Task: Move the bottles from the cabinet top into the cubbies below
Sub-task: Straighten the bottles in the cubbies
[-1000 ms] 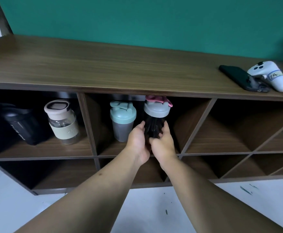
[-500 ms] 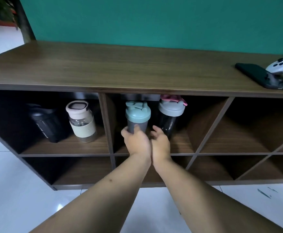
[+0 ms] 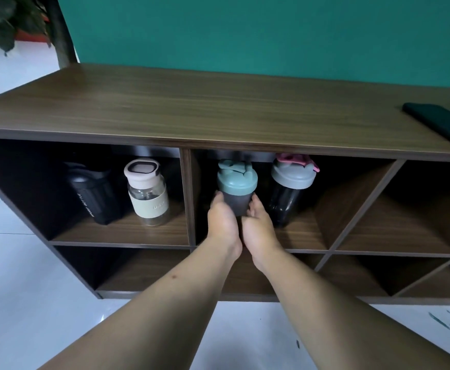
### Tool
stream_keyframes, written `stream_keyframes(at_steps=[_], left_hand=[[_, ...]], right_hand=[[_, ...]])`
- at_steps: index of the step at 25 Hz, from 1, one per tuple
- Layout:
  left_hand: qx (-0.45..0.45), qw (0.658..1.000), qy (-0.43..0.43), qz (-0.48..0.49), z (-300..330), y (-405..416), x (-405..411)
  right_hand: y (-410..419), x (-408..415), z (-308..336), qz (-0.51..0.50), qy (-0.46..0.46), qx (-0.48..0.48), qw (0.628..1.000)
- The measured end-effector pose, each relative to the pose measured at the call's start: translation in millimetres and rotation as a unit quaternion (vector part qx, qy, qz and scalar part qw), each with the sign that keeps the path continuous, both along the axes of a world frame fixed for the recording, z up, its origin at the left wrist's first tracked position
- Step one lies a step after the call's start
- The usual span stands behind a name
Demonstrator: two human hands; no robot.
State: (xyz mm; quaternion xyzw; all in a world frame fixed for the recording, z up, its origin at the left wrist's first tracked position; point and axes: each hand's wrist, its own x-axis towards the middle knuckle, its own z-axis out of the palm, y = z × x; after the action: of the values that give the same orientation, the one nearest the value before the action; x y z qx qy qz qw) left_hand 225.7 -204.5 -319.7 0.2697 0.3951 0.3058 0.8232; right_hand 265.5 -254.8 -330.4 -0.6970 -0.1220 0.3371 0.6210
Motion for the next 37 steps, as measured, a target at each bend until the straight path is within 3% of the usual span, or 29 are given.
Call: stream_keyframes(at_steps=[3, 5, 8, 11, 14, 16, 20, 23, 29, 33, 37], left_hand=[[0.044, 0.999, 0.008, -0.01, -9.2, -0.1, -2.7], [0.081, 0.993, 0.081, -0.013, -4.7, -12.2, -22.5], [0.137, 0.962, 0.235, 0.01, -1.7, -28.0, -75.5], [0.19, 0.935, 0.294, 0.055, -9.2, 4.5, -130.0], [0.171, 0.96, 0.206, 0.077, -13.3, 69.3, -153.1], [0.118, 0.98, 0.142, 0.074, -56.2, 121.7, -150.6], [0.074, 0.994, 0.066, 0.051, -11.4, 133.6, -158.5], [0.068, 0.995, 0.072, -0.01, -14.3, 135.5, -150.9], [0.037, 0.998, 0.049, -0.01, -27.4, 145.3, -144.9], [0.021, 0.996, 0.059, 0.057, -69.8, 153.4, -151.6], [0.069, 0.969, 0.174, 0.163, -54.8, 161.1, -196.8]], right_hand=[[-2.6, -2.6, -6.4, -0.028, 0.014, -0.027, 0.999], [-6.5, -16.5, -10.6, -0.072, 0.002, -0.096, 0.993], [-4.6, -58.5, -21.8, 0.012, -0.043, -0.177, 0.983], [19.0, -112.6, -7.3, 0.071, -0.083, -0.174, 0.979], [56.3, -147.2, 21.4, 0.091, -0.057, -0.1, 0.989], [80.3, -154.6, 32.6, 0.086, -0.026, -0.049, 0.995], [111.0, -148.8, 28.9, 0.062, 0.005, -0.036, 0.997], [125.1, -144.6, 11.0, 0.048, 0.001, -0.036, 0.998], [139.5, -134.4, -8.7, 0.03, -0.009, -0.015, 0.999], [139.0, -159.1, -12.1, -0.024, -0.039, -0.115, 0.992], [160.5, -194.2, -2.9, 0.028, 0.014, -0.059, 0.998]])
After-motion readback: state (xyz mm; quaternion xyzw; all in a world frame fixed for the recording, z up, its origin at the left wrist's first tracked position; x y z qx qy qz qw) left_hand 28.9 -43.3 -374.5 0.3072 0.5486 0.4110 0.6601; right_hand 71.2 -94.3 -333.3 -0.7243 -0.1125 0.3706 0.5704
